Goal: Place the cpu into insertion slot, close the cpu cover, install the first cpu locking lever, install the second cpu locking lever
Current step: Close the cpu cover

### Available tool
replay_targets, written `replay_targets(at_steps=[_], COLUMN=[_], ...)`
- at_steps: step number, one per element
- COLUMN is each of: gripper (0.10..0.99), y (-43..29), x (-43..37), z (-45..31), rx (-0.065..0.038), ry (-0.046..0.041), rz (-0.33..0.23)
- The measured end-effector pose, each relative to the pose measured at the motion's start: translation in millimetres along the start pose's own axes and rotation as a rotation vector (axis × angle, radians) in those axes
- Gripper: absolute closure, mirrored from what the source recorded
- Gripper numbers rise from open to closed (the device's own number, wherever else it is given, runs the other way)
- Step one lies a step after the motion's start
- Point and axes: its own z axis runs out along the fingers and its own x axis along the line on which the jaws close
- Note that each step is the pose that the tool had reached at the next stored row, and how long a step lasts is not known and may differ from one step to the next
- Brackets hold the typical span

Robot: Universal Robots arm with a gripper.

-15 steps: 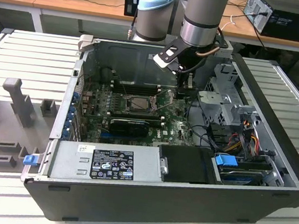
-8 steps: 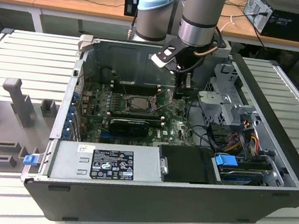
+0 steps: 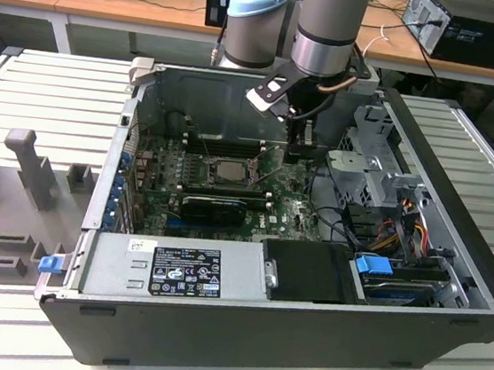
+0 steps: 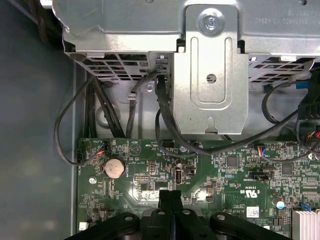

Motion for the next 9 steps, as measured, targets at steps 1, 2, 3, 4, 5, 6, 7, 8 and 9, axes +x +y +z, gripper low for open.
replay_targets(at_steps=[1,2,3,4,5,6,7,8,9], gripper=[0.98,0.98,0.98,0.98,0.98,0.98,0.98,0.98,0.98], y=[-0.3,-0.6,-1.0,-1.4,-1.6,-1.7,-1.9,-2.2,-2.5], x=[0.0,0.0,0.0,0.0,0.0,0.0,0.0,0.0,0.0], z=[0.0,0.0,0.0,0.0,-0.1,-0.1,-0.1,-0.1,-0.1], rx=[0.0,0.0,0.0,0.0,0.0,0.0,0.0,0.0,0.0], ry=[0.0,0.0,0.0001,0.0,0.0,0.0,0.0,-0.0001,-0.0001], rz=[0.0,0.0,0.0,0.0,0.0,0.0,0.0,0.0,0.0])
